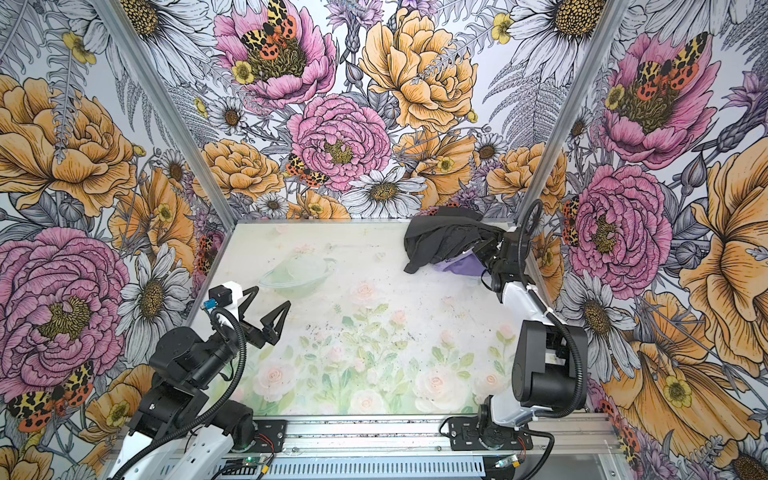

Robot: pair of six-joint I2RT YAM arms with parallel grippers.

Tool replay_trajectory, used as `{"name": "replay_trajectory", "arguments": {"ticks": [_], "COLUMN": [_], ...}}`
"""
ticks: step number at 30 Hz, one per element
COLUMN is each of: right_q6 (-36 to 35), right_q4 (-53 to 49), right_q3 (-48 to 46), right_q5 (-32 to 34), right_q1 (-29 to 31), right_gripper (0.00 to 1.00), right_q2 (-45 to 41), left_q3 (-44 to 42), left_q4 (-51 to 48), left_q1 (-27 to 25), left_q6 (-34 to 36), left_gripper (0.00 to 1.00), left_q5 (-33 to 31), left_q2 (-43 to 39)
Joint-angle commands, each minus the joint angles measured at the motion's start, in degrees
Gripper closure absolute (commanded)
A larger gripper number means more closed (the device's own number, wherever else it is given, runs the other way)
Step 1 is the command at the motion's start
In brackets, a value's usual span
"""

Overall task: Pick out a specific cloth from the pile
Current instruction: 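Lift the purple shirt with the right gripper, pulling it from the pile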

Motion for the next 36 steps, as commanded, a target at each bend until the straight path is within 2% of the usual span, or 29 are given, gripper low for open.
{"name": "replay_trajectory", "arguments": {"ticks": [1,36], "right_q6": [0.36,-1.23], "right_q4": [1.76,0.8], "right_q3": [2.57,6.7], "right_q5": [-0.69,1.27], "right_q1": [0.65,1.12], "right_gripper": [1.0,1.0], "right_q2": [-3.51,-16.51], "left_q3": [-0.18,-0.24], "left_q4": [-0.44,-0.78], "left_q1": [-0.51,-1.21], "left_q6": [0.79,0.99], "left_gripper": [0.01,0.01], "left_q5": [-1.11,-2.07], "left_q2": [-0.68,-1.28]}}
